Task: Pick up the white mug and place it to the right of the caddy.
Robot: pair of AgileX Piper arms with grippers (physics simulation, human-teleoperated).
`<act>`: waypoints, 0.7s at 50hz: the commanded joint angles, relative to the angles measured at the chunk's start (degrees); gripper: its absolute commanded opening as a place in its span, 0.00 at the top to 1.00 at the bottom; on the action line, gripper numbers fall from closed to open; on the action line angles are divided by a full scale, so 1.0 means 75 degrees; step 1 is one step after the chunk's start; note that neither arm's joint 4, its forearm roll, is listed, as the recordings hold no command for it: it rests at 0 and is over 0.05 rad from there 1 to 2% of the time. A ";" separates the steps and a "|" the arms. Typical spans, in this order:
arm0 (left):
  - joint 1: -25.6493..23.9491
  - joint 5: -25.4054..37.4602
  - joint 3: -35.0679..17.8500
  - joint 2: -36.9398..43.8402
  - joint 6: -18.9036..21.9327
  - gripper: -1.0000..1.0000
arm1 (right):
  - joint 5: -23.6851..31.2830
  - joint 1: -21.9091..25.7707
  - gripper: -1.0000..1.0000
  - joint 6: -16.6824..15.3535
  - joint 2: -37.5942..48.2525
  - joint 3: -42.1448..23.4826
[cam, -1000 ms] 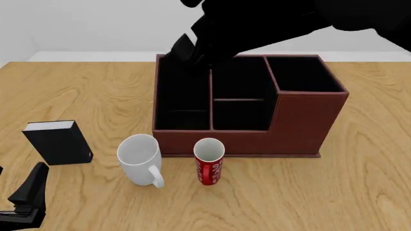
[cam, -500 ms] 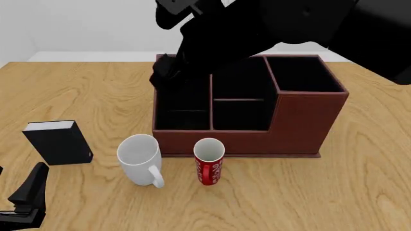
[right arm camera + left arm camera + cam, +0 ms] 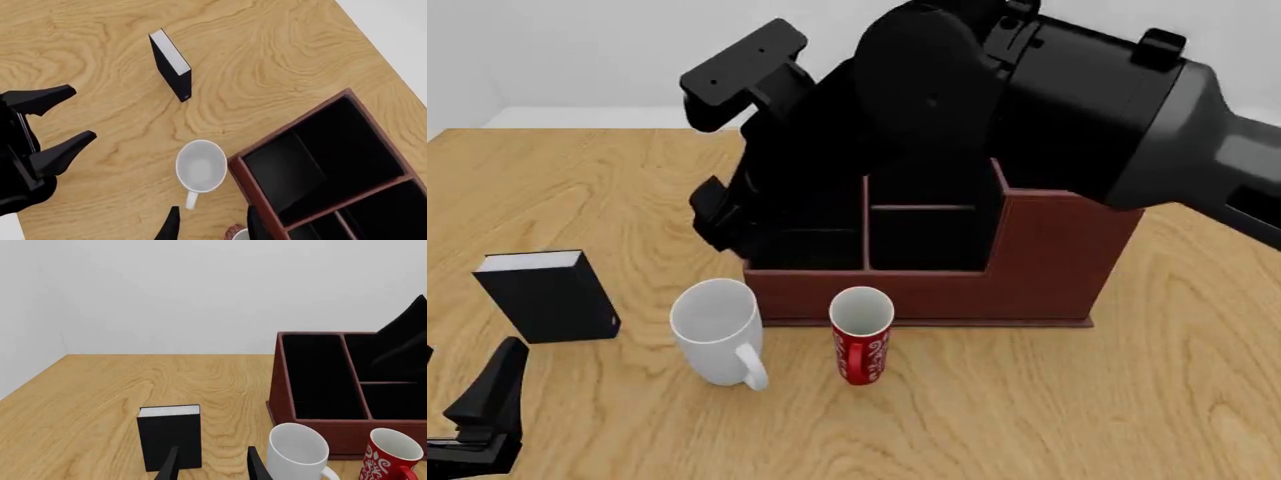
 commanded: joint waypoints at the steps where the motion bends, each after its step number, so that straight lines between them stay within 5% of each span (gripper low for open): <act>1: 0.0000 0.0000 0.0000 0.0000 0.0000 0.00 | 0.0033 0.0225 0.00 0.0263 0.0288 -0.0044; 35: 0.0000 0.0000 0.0000 0.0000 0.0000 0.00 | -0.0140 0.0562 0.00 0.0928 0.0641 0.0291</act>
